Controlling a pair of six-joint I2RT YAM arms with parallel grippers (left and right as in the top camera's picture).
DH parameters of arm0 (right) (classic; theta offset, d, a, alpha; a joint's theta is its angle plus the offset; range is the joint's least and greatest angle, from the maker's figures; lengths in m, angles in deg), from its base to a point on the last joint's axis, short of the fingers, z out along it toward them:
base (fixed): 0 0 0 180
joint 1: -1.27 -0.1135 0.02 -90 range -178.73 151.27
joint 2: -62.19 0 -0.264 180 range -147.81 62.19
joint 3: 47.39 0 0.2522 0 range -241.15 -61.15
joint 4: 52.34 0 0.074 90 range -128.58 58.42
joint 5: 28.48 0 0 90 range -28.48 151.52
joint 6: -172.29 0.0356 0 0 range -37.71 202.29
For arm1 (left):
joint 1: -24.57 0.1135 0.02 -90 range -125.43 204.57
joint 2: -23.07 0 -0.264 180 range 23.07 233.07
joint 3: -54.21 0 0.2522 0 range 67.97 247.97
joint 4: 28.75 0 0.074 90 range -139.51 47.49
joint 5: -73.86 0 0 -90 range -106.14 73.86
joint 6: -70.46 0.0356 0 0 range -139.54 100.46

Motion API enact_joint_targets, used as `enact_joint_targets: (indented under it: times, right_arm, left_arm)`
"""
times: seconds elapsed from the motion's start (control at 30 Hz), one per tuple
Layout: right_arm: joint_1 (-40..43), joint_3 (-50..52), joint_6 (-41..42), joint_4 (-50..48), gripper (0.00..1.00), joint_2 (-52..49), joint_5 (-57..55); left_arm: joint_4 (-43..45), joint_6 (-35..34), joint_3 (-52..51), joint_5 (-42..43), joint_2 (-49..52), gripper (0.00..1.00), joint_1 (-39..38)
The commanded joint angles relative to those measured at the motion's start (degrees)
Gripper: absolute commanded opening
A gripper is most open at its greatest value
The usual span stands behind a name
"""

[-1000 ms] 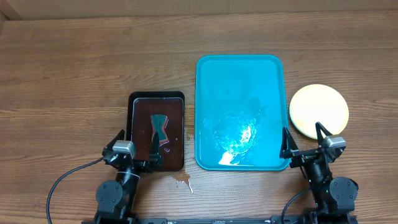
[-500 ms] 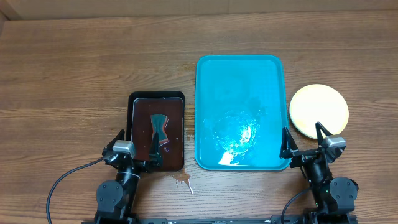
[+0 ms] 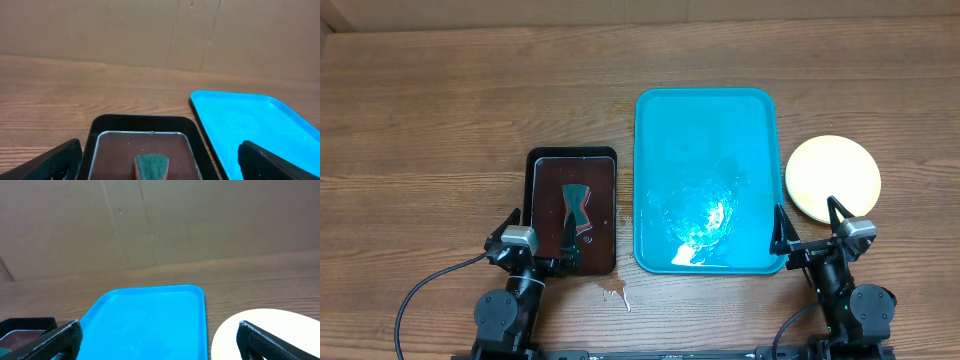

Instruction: Clean dirty plates on tray and stack at the side

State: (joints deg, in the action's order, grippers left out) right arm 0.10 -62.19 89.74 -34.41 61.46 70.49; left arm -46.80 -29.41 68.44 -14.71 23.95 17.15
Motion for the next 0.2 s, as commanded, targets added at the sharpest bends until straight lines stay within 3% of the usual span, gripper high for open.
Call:
enact_joint_targets:
  times: [0.0,0.17]
  right_arm:
    - [-0.26,0.57,-0.04,-0.22,1.00,0.46,-0.39]
    - [-0.26,0.57,-0.04,-0.22,1.00,0.46,-0.39]
  left_arm:
    - [-0.13,1.07,-0.20,-0.39,-0.52,1.00,-0.07]
    - [-0.13,1.07,-0.20,-0.39,-0.52,1.00,-0.07]
